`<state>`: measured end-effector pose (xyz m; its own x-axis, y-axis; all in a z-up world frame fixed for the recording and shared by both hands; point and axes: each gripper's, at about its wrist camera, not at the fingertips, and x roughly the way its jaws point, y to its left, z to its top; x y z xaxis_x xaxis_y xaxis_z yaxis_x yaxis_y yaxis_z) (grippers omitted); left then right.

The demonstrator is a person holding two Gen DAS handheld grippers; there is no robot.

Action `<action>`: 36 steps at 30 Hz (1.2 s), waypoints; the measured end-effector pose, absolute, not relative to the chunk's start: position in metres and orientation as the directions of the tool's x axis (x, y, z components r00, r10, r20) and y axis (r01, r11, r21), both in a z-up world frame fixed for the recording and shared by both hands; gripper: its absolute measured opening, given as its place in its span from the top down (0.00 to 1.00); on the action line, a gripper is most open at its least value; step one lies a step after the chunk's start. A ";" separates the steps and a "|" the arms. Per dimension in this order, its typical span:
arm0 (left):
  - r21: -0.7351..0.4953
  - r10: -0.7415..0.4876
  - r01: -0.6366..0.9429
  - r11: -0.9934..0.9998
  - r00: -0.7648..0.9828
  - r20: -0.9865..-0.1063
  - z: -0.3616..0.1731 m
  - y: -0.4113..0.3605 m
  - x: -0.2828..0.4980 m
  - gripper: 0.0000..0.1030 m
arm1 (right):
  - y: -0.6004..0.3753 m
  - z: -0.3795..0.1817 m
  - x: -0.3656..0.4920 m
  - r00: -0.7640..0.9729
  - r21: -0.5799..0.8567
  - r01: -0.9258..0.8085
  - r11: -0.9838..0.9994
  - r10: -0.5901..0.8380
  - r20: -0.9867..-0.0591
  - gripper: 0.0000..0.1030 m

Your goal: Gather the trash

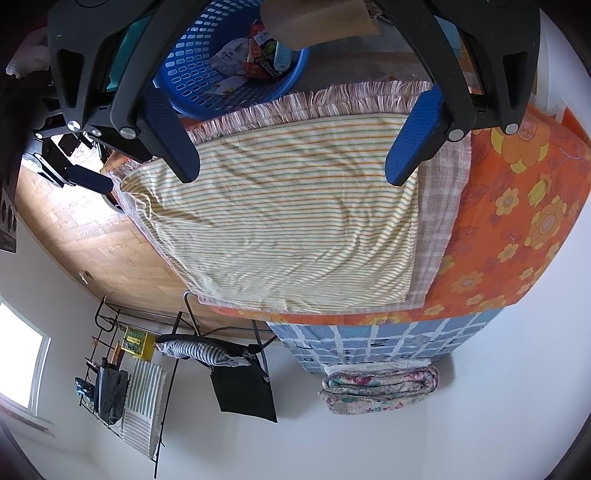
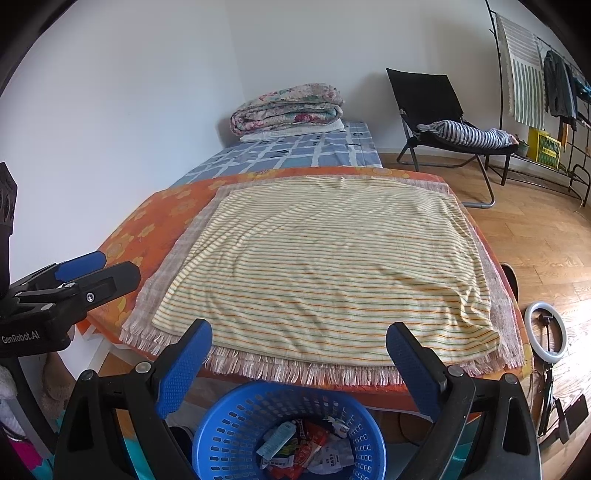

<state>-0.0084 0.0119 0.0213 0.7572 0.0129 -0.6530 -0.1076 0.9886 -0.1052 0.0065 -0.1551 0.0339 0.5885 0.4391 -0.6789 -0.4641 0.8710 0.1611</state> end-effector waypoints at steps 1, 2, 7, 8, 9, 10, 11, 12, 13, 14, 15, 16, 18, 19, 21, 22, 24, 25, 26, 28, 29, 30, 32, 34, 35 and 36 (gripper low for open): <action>-0.105 0.013 -0.108 0.989 0.756 -0.654 0.021 0.012 -0.009 0.01 | -0.155 0.034 0.007 0.588 0.163 -0.463 0.871 0.439 -0.679 0.06; -0.104 0.014 -0.109 0.989 0.755 -0.656 0.020 0.011 -0.008 0.01 | -0.155 0.034 0.006 0.587 0.165 -0.461 0.872 0.439 -0.680 0.06; -0.104 0.016 -0.111 0.988 0.753 -0.657 0.019 0.011 -0.009 0.01 | -0.156 0.031 0.007 0.584 0.173 -0.457 0.873 0.441 -0.682 0.06; -0.105 0.016 -0.113 0.988 0.753 -0.658 0.018 0.011 -0.008 0.01 | -0.156 0.031 0.007 0.582 0.175 -0.456 0.872 0.442 -0.683 0.06; -0.105 0.017 -0.114 0.988 0.752 -0.658 0.018 0.010 -0.008 0.01 | -0.156 0.030 0.008 0.582 0.177 -0.456 0.872 0.442 -0.683 0.06; -0.105 0.016 -0.112 0.988 0.753 -0.658 0.018 0.011 -0.008 0.01 | -0.156 0.030 0.008 0.581 0.179 -0.454 0.873 0.442 -0.683 0.06; -0.105 0.016 -0.112 0.988 0.753 -0.658 0.018 0.011 -0.008 0.01 | -0.157 0.029 0.008 0.580 0.181 -0.453 0.873 0.443 -0.684 0.06; -0.105 0.015 -0.112 0.988 0.753 -0.658 0.018 0.011 -0.008 0.01 | -0.157 0.029 0.009 0.579 0.183 -0.451 0.873 0.443 -0.685 0.06; -0.104 0.016 -0.112 0.988 0.753 -0.658 0.018 0.011 -0.008 0.01 | -0.157 0.029 0.010 0.578 0.186 -0.450 0.874 0.443 -0.685 0.06; -0.105 0.015 -0.111 0.988 0.753 -0.658 0.018 0.011 -0.008 0.01 | -0.158 0.029 0.010 0.576 0.190 -0.447 0.874 0.444 -0.686 0.06; -0.105 0.014 -0.110 0.988 0.753 -0.658 0.018 0.011 -0.008 0.01 | -0.158 0.028 0.010 0.575 0.192 -0.446 0.874 0.444 -0.687 0.06; -0.104 0.015 -0.110 0.988 0.753 -0.658 0.019 0.011 -0.008 0.01 | -0.159 0.028 0.011 0.574 0.196 -0.444 0.874 0.445 -0.687 0.06; -0.104 0.016 -0.111 0.988 0.753 -0.658 0.018 0.011 -0.008 0.01 | -0.160 0.027 0.011 0.573 0.202 -0.441 0.875 0.447 -0.687 0.06; -0.105 0.016 -0.112 0.988 0.753 -0.658 0.019 0.011 -0.008 0.01 | -0.160 0.027 0.012 0.572 0.205 -0.439 0.875 0.448 -0.687 0.06; -0.106 0.014 -0.112 0.988 0.752 -0.659 0.018 0.011 -0.008 0.01 | -0.160 0.027 0.012 0.571 0.208 -0.438 0.874 0.450 -0.687 0.06; -0.106 0.014 -0.112 0.988 0.752 -0.659 0.019 0.011 -0.008 0.01 | -0.160 0.026 0.012 0.570 0.209 -0.438 0.874 0.450 -0.687 0.06; -0.105 0.016 -0.113 0.988 0.753 -0.658 0.019 0.011 -0.008 0.01 | -0.160 0.027 0.012 0.570 0.208 -0.438 0.874 0.450 -0.688 0.06; -0.106 0.015 -0.112 0.988 0.752 -0.659 0.019 0.012 -0.008 0.01 | -0.160 0.026 0.012 0.570 0.209 -0.438 0.874 0.450 -0.688 0.06; -0.107 0.015 -0.114 0.988 0.752 -0.659 0.018 0.011 -0.008 0.01 | -0.160 0.026 0.012 0.570 0.209 -0.438 0.874 0.450 -0.688 0.06; -0.106 0.014 -0.112 0.988 0.752 -0.659 0.019 0.012 -0.008 0.01 | -0.160 0.026 0.012 0.568 0.209 -0.438 0.874 0.450 -0.689 0.06; -0.106 0.015 -0.113 0.988 0.752 -0.659 0.018 0.011 -0.007 0.01 | -0.160 0.025 0.012 0.567 0.210 -0.438 0.874 0.450 -0.690 0.06; -0.106 0.015 -0.112 0.988 0.752 -0.659 0.019 0.012 -0.008 0.01 | -0.160 0.025 0.012 0.566 0.211 -0.438 0.874 0.450 -0.691 0.06; -0.106 0.013 -0.111 0.988 0.751 -0.660 0.018 0.012 -0.008 0.01 | -0.159 0.024 0.012 0.564 0.212 -0.438 0.873 0.451 -0.692 0.06; -0.105 0.014 -0.111 0.988 0.752 -0.659 0.019 0.013 -0.007 0.01 | -0.159 0.022 0.012 0.562 0.214 -0.438 0.873 0.452 -0.693 0.06; -0.105 0.014 -0.111 0.988 0.751 -0.660 0.019 0.012 -0.007 0.01 | -0.159 0.022 0.012 0.561 0.215 -0.437 0.873 0.452 -0.694 0.06; -0.106 0.014 -0.111 0.988 0.751 -0.661 0.018 0.012 -0.007 0.01 | -0.159 0.022 0.012 0.560 0.216 -0.437 0.873 0.452 -0.694 0.06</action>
<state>-0.0073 0.0123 0.0185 0.7507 0.0136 -0.6605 -0.1108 0.9882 -0.1055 0.0124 -0.1594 0.0222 0.5603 0.4523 -0.6939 -0.4368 0.8731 0.2164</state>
